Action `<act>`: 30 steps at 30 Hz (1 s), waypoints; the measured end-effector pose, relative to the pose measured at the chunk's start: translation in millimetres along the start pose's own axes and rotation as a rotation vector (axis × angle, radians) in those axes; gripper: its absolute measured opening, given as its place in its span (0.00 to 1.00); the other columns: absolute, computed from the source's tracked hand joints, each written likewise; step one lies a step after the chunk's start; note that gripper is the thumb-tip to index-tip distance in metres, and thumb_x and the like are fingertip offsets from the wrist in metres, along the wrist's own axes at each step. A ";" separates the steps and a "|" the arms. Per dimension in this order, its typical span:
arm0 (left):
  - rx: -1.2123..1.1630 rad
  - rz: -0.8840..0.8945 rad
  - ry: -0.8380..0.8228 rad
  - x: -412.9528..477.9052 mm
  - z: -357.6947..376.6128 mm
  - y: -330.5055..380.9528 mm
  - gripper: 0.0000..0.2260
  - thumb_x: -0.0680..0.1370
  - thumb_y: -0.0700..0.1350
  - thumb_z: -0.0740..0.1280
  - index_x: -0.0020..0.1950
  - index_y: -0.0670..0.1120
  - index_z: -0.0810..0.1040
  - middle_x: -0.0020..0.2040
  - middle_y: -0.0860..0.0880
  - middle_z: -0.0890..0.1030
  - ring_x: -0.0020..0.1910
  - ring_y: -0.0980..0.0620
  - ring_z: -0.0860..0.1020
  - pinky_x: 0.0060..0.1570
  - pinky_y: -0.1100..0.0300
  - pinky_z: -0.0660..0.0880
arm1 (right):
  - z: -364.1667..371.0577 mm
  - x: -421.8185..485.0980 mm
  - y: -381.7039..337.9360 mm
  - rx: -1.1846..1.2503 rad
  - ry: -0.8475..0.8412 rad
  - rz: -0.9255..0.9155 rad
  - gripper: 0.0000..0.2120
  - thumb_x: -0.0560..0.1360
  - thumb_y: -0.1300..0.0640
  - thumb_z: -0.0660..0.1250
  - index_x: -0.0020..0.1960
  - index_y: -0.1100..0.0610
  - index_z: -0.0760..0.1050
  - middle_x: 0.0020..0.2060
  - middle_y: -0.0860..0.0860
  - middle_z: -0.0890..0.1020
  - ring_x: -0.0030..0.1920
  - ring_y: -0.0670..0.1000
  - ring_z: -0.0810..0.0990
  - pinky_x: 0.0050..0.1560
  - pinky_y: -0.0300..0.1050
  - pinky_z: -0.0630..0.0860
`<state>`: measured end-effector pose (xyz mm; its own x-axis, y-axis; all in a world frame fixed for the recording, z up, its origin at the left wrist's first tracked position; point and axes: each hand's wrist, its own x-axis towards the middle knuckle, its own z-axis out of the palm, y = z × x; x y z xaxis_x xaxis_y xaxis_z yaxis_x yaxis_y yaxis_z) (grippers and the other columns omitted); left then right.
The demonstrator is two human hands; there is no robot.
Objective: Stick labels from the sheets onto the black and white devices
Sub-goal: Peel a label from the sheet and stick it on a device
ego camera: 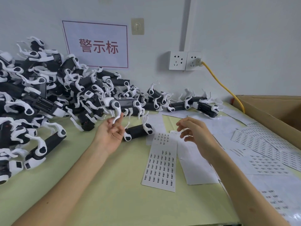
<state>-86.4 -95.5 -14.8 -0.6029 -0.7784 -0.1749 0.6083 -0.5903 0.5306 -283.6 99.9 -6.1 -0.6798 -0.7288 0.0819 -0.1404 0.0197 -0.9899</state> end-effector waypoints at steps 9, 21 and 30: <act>0.061 -0.107 -0.357 -10.7 6.4 1.8 0.04 0.77 0.43 0.61 0.42 0.48 0.72 0.35 0.53 0.80 0.22 0.59 0.69 0.28 0.66 0.74 | 3.9 -5.5 -1.3 -0.045 -0.118 -0.120 0.12 0.76 0.52 0.70 0.58 0.50 0.81 0.50 0.51 0.85 0.44 0.50 0.85 0.43 0.42 0.78; 0.383 -0.402 -0.509 -27.0 12.9 -19.8 0.22 0.80 0.50 0.57 0.37 0.41 0.84 0.35 0.46 0.80 0.19 0.59 0.63 0.20 0.64 0.73 | 16.4 -16.9 -4.7 -0.031 -0.401 -0.280 0.30 0.70 0.49 0.76 0.70 0.49 0.73 0.63 0.50 0.82 0.64 0.53 0.80 0.63 0.53 0.77; 0.408 -0.374 -0.469 -28.2 16.5 -23.7 0.11 0.79 0.48 0.62 0.55 0.42 0.77 0.41 0.42 0.83 0.21 0.56 0.69 0.21 0.62 0.77 | 16.5 -10.9 1.1 -0.018 -0.283 -0.259 0.25 0.70 0.51 0.75 0.67 0.46 0.77 0.56 0.51 0.83 0.56 0.50 0.84 0.57 0.46 0.79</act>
<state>-92.3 -56.0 -8.8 -0.9467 -0.3123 -0.0793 0.1322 -0.6008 0.7884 -264.4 96.6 -10.0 -0.3947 -0.8715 0.2910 -0.2956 -0.1794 -0.9383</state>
